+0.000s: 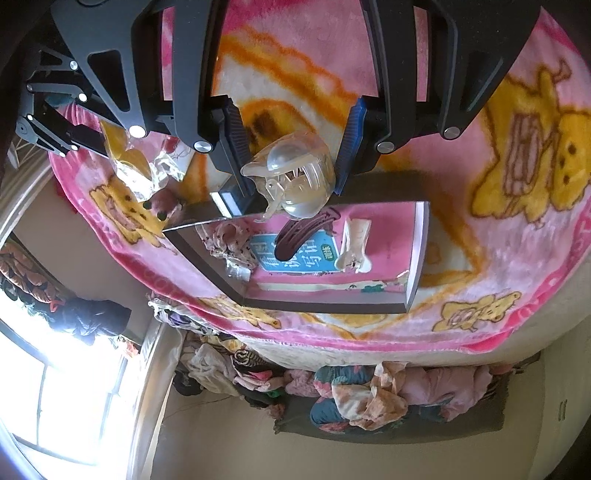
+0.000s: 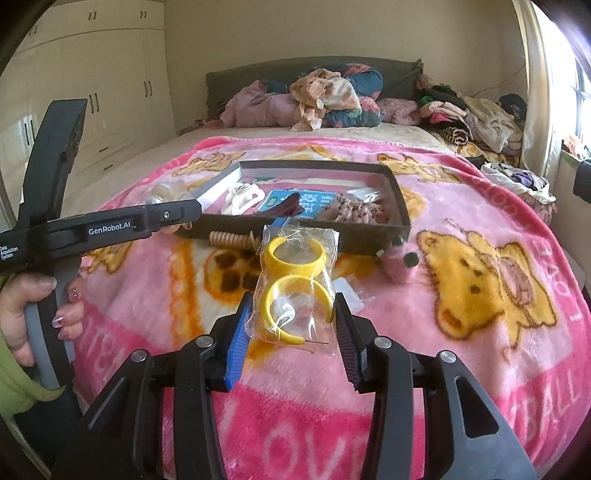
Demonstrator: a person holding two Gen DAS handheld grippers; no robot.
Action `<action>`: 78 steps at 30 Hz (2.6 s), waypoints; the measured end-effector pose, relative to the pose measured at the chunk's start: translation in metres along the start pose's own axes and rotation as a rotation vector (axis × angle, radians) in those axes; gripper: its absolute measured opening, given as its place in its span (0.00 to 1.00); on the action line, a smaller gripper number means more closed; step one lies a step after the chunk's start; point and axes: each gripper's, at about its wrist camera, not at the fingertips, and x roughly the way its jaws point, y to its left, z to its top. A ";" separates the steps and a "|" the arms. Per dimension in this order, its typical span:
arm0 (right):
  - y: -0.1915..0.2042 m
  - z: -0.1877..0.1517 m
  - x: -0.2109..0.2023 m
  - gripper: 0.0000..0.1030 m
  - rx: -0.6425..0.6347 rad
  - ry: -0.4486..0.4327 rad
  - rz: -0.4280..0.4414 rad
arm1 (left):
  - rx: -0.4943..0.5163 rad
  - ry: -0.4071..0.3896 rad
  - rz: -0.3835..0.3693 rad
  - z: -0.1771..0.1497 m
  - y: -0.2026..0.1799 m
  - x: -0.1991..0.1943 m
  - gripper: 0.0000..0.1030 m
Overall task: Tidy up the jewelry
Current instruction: 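Carry the pearl claw clip and yellow rings bag over the grey box with both tools, then open the left tool on the pearl clip while the right tool releases the rings bag into the box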
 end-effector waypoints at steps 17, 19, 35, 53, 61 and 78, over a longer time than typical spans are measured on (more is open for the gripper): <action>-0.027 0.033 0.016 0.40 0.020 -0.038 -0.041 | 0.025 0.000 -0.013 0.029 -0.011 0.028 0.34; -0.032 0.038 0.020 0.40 0.024 -0.044 -0.043 | 0.026 0.002 -0.010 0.031 -0.010 0.031 0.34; -0.057 0.064 0.057 0.40 0.025 -0.041 -0.064 | 0.033 0.021 0.012 0.047 -0.010 0.063 0.34; -0.080 0.100 0.113 0.40 0.004 0.008 -0.083 | 0.034 0.048 0.019 0.059 -0.011 0.098 0.34; -0.087 0.104 0.134 0.40 0.004 0.042 -0.082 | 0.023 0.068 0.026 0.061 -0.006 0.110 0.34; -0.088 0.100 0.149 0.49 0.019 0.053 -0.080 | 0.004 0.094 0.033 0.056 -0.001 0.122 0.35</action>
